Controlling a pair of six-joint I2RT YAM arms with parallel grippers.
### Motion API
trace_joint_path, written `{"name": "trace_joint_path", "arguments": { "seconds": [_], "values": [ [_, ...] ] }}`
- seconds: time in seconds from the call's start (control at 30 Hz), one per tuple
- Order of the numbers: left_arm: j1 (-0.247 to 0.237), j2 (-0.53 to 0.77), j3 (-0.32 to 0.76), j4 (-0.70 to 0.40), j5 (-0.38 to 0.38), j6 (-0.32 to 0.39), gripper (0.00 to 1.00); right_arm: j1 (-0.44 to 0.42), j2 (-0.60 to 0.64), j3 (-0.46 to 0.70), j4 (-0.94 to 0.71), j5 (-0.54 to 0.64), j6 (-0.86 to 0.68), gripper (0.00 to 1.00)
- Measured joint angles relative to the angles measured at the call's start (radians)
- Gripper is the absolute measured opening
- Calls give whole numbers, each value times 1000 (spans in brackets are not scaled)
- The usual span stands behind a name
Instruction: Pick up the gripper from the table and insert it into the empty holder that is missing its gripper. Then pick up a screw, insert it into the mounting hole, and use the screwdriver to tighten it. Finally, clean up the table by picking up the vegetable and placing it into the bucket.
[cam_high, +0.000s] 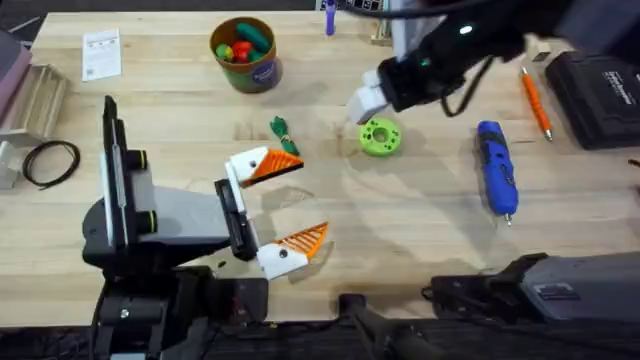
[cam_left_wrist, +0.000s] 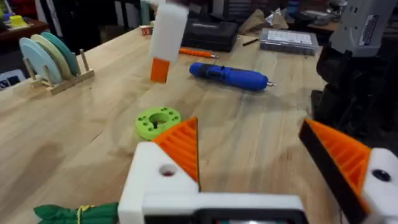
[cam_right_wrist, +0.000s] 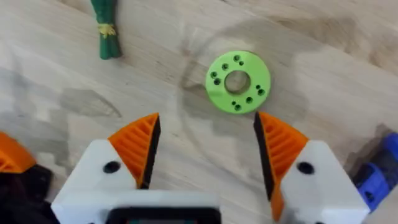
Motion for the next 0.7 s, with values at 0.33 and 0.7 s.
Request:
{"name": "trace_joint_path", "arguments": {
  "seconds": [0.33, 0.7],
  "values": [
    [0, 0, 0, 0, 0, 0, 985, 11, 111, 2, -19, 72, 56, 802],
    [0, 0, 0, 0, 0, 0, 985, 11, 211, 3, -15, 74, 155, 733]
  ]
}}
